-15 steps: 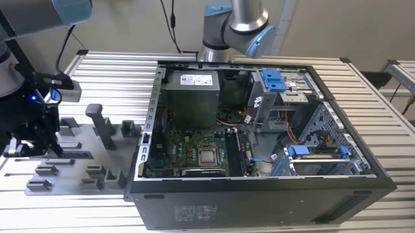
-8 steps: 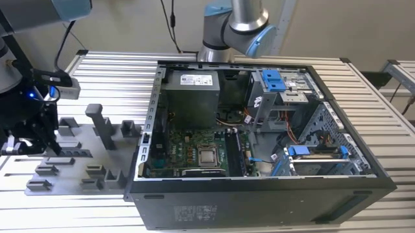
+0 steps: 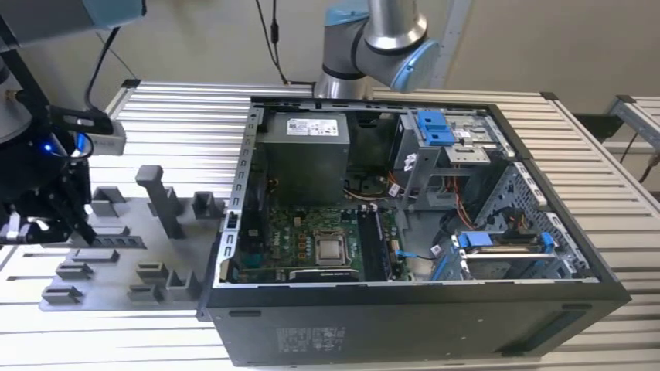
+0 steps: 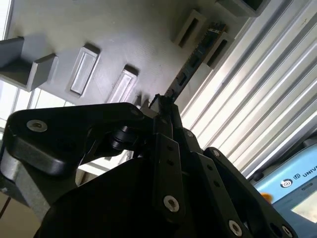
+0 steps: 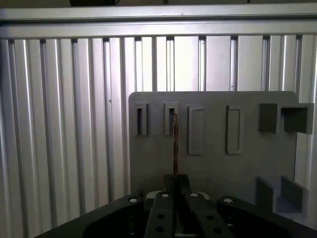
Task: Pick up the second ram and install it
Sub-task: 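Pick up the second ram and move it above second insertion slot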
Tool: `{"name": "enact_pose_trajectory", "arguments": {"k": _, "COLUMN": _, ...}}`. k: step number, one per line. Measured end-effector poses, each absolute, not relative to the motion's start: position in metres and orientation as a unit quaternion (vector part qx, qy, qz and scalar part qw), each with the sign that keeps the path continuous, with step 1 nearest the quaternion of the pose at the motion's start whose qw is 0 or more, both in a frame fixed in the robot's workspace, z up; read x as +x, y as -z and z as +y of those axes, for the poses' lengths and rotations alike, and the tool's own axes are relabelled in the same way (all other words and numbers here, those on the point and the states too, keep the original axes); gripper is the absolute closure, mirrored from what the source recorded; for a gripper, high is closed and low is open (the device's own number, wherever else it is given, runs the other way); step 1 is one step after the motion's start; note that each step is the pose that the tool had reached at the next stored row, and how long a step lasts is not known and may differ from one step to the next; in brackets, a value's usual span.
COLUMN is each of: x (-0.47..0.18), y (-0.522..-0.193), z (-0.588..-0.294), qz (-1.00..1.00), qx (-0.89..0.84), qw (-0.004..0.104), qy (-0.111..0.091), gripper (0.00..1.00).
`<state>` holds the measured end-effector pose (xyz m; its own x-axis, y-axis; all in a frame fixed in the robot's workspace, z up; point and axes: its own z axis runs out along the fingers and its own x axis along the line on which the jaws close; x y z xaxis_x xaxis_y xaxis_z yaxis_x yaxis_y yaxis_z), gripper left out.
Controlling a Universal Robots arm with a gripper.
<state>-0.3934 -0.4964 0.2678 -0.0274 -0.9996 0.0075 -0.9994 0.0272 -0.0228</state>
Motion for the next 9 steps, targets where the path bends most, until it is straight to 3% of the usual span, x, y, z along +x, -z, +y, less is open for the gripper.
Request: {"name": "enact_pose_trajectory", "arguments": {"k": 9, "x": -0.3935, "y": -0.2727, "z": -0.4964, "qz": 0.717, "qx": -0.697, "qw": 0.005, "qy": 0.011, "gripper": 0.86}}
